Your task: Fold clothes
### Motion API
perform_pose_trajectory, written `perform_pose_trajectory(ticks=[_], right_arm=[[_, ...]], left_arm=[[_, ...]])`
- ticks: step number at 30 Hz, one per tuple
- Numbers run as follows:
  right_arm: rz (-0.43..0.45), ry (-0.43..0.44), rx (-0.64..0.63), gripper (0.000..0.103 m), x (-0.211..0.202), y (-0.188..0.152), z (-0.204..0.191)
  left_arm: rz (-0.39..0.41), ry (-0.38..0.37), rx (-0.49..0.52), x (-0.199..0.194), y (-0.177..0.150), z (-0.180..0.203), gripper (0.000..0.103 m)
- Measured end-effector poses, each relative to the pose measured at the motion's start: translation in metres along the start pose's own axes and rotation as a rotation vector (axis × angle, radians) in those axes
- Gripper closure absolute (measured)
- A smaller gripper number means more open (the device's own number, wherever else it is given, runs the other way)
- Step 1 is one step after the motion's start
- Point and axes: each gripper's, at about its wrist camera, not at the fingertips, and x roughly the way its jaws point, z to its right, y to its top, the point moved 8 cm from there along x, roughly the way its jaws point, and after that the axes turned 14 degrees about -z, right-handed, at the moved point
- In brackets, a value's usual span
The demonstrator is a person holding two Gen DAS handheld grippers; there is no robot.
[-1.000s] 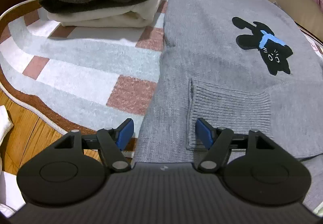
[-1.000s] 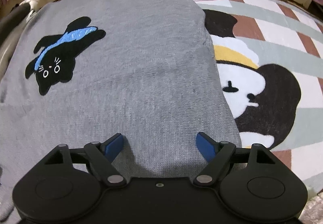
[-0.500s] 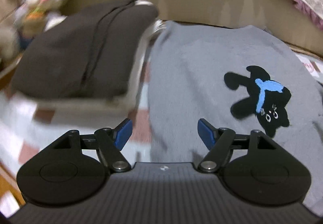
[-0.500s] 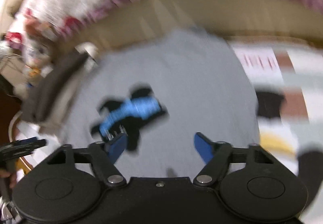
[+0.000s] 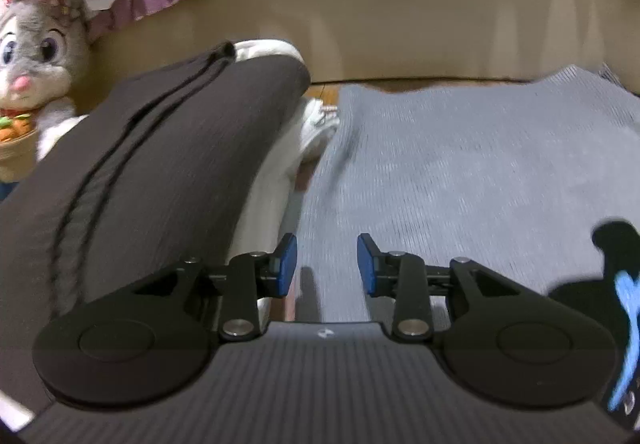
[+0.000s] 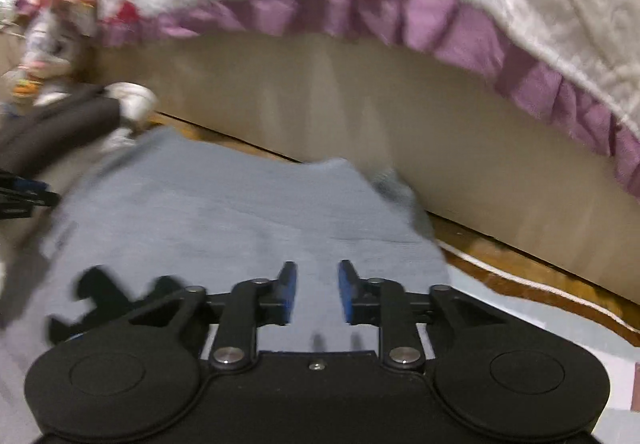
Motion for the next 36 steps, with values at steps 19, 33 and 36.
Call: perform_pose_trajectory(ticks=[19, 33, 36], right_arm=[[-0.020, -0.053, 0.260, 0.045, 0.109, 0.046, 0.096], [0.146, -0.020, 0.170, 0.095, 0.083, 0.034, 0.065], [0.210, 0.022, 0.194, 0.096, 0.049, 0.027, 0.055]], left_arm=[[-0.058, -0.254, -0.091, 0.068, 0.031, 0.006, 0.053], [0.072, -0.237, -0.070, 0.048, 0.044, 0.017, 0.101], [0.118, -0.261, -0.075, 0.020, 0.041, 0.011, 0.102]])
